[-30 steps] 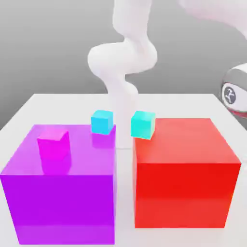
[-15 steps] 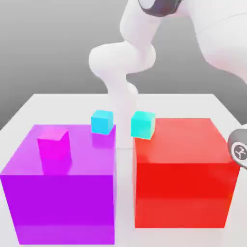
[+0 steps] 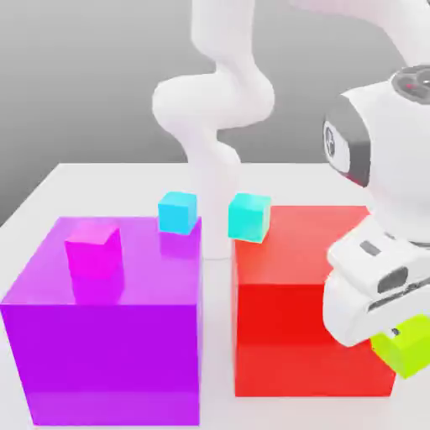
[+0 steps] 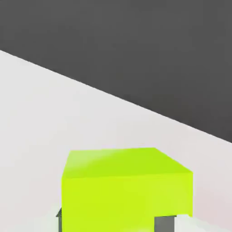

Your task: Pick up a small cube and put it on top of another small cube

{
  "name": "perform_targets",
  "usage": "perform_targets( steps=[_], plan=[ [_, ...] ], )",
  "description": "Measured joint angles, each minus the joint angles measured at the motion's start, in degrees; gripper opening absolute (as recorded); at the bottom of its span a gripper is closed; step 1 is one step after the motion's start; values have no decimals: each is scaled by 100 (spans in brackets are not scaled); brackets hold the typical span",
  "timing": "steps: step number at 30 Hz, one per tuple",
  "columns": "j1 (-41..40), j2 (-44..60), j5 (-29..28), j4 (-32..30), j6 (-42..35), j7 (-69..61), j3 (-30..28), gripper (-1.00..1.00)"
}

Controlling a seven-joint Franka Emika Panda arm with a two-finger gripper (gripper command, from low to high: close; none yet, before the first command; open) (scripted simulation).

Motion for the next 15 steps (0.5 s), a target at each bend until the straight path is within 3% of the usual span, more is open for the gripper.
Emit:
perform_targets(
  steps=[7, 15],
  plan=[
    [-598, -1391, -60, -713, -669, 656, -232, -100],
    [-1331, -3069, -685, -1558, -1316, 1811, -332, -100]
  ],
)
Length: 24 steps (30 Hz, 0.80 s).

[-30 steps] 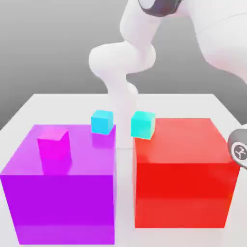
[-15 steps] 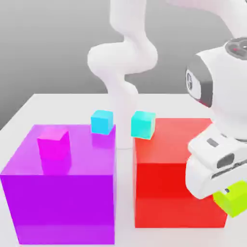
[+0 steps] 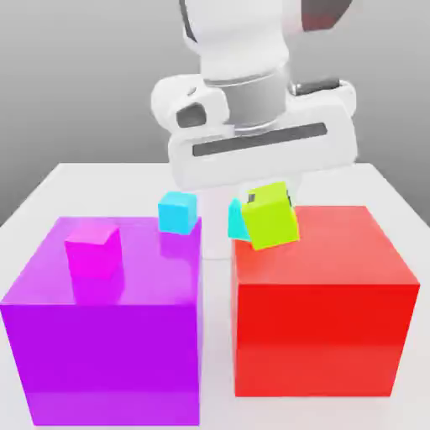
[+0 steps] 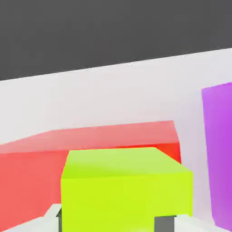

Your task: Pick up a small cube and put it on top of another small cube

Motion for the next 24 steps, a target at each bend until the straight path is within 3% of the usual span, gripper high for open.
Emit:
perform_targets(
  steps=[10, 14, 15, 21, 24],
  plan=[
    [-1372, -2061, -1016, -1055, -808, 1683, 356, -100],
    [-1513, -2016, -1120, -1703, -106, 1830, 382, -100],
    [-1526, -1966, -1129, -1847, 88, 1834, 384, 100],
    [-1529, -1941, -1149, -1919, 183, 1843, 383, 100],
    [-1529, -2069, -1146, -1605, -262, 1846, 397, 100]
  ],
)
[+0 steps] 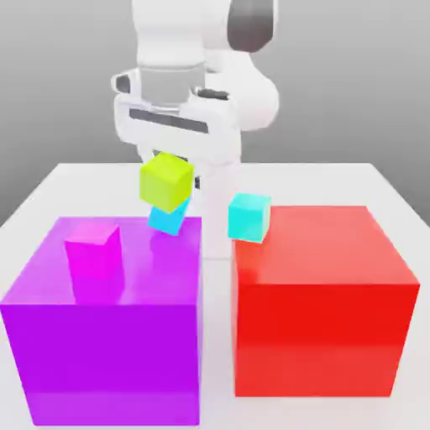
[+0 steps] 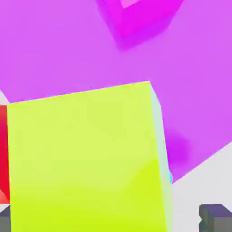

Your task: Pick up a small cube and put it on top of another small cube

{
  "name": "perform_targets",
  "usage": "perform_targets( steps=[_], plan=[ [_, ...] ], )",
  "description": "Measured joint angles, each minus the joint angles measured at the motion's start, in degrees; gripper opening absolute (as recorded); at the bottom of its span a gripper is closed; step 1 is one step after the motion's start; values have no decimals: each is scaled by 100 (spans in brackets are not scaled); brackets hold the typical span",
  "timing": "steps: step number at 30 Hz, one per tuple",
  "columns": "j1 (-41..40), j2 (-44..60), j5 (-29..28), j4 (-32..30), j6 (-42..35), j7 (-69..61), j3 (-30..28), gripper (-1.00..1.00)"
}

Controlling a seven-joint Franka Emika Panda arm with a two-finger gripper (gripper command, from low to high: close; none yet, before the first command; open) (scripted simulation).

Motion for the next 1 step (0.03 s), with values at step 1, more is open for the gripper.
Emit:
perform_targets(
  steps=[1],
  plan=[
    [2, -65, 4, 162, -227, 0, 6, 100]
  ],
)
